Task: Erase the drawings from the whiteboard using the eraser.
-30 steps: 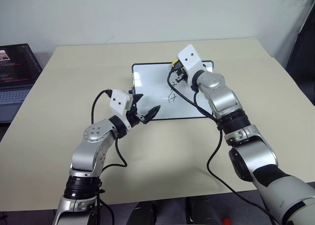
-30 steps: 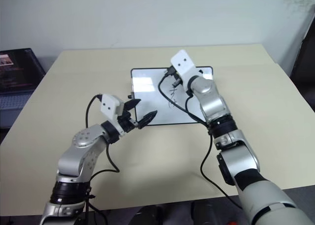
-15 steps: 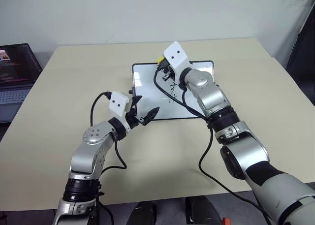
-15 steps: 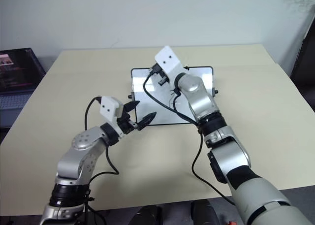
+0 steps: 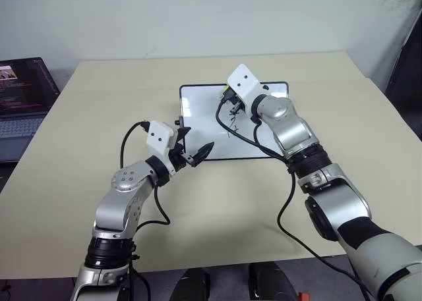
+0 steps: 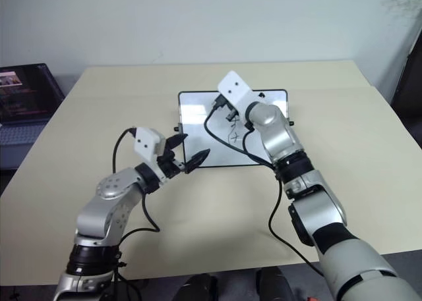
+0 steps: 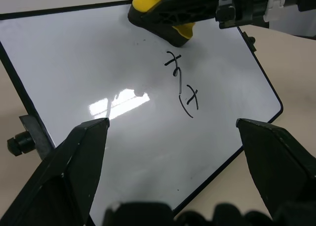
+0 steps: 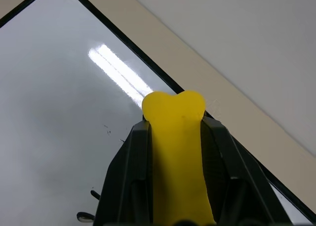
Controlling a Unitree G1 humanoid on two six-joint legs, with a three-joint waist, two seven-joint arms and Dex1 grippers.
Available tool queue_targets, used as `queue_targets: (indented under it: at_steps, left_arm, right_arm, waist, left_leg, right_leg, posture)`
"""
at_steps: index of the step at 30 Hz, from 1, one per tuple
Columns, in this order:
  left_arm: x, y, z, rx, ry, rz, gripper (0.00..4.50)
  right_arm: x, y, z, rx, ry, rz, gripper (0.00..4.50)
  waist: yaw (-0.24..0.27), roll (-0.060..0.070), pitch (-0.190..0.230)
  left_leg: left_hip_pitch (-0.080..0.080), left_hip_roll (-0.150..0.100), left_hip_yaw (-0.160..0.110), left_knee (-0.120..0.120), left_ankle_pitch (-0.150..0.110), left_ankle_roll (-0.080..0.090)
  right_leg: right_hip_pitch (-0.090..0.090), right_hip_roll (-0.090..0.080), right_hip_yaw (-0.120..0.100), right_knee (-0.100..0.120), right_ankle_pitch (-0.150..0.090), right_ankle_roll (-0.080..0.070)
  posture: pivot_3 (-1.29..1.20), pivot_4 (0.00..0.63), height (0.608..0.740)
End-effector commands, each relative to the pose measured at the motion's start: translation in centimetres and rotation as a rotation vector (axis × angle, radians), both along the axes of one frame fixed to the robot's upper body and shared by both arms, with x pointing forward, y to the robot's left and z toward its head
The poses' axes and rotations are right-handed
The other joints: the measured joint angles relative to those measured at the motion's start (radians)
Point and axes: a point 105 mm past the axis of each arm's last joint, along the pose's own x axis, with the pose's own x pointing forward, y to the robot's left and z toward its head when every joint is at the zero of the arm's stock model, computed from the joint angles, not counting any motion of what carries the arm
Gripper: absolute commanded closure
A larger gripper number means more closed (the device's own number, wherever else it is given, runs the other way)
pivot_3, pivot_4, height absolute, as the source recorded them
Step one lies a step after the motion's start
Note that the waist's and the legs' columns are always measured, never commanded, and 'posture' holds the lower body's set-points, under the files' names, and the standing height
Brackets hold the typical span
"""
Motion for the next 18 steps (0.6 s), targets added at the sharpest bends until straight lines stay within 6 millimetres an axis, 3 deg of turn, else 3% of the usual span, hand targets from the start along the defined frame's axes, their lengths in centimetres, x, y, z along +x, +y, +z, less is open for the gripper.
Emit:
queue_targets:
  at_steps: [1,18]
  left_arm:
    - [-0.1,-0.5,1.3,-0.017,-0.047,-0.021,0.00]
    - [-0.1,-0.9,0.9,-0.032,-0.036,-0.030,0.00]
  right_arm:
    - [0.0,-1.1,-0.2,-0.019,0.007,-0.034,3.52]
    - [-0.6,-4.9,-2.7,-0.052,0.086,-0.131,3.52]
  waist:
    - [0.000,0.000,0.000]
    - [0.007,0.000,-0.001]
  left_leg:
    - [0.000,0.000,0.000,0.000,0.000,0.000]
    - [0.002,0.000,-0.002,0.001,0.000,0.000]
  right_leg:
    - [0.000,0.000,0.000,0.000,0.000,0.000]
    - [0.004,0.000,-0.002,0.000,0.000,0.000]
  posture:
    - [0.00,0.150,0.740]
    - [0.00,0.150,0.740]
